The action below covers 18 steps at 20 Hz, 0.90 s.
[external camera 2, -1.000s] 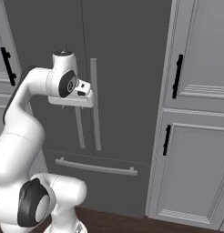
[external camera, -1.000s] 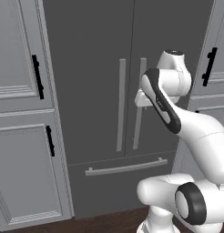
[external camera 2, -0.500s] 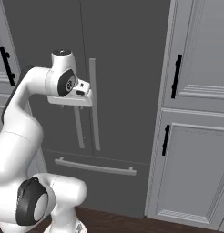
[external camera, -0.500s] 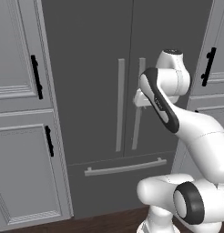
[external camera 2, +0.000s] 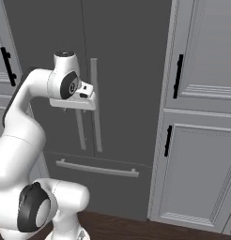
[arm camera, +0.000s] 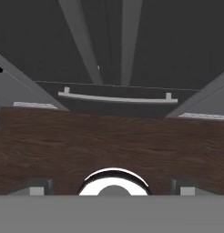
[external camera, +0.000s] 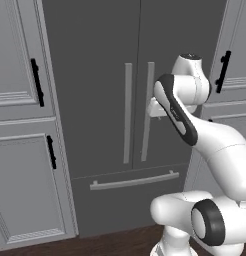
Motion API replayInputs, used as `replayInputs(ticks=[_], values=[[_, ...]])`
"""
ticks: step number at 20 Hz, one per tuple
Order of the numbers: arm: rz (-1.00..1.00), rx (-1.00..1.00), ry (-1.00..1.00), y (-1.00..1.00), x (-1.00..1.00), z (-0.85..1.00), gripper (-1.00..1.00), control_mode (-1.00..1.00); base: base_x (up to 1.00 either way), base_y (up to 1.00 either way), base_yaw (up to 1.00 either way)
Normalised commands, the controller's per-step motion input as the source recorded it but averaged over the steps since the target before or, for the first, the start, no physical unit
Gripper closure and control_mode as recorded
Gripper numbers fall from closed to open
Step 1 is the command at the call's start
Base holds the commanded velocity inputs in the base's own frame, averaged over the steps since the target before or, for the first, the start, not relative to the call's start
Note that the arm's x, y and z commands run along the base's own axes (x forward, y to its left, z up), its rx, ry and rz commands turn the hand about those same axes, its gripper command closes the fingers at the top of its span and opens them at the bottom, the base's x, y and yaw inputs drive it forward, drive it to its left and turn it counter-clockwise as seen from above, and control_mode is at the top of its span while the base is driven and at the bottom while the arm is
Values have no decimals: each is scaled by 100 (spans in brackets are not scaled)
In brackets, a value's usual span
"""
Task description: Take the strawberry from the fridge and place it on top of the pancake, located on the dining counter.
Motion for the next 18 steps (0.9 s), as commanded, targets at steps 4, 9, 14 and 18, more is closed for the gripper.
replayInputs(ticks=[4, 9, 14, 18], values=[[0, 0, 0, 0, 0, 0, -100, 100, -45, 10, 0], [0, 0, 0, 0, 0, 0, -100, 100, -49, 7, 0], [-5, -1, -24, 0, 30, 0, -100, -100, 0, 0, 0], [-11, -3, -48, 0, 99, 8, -100, -100, 0, 0, 0]])
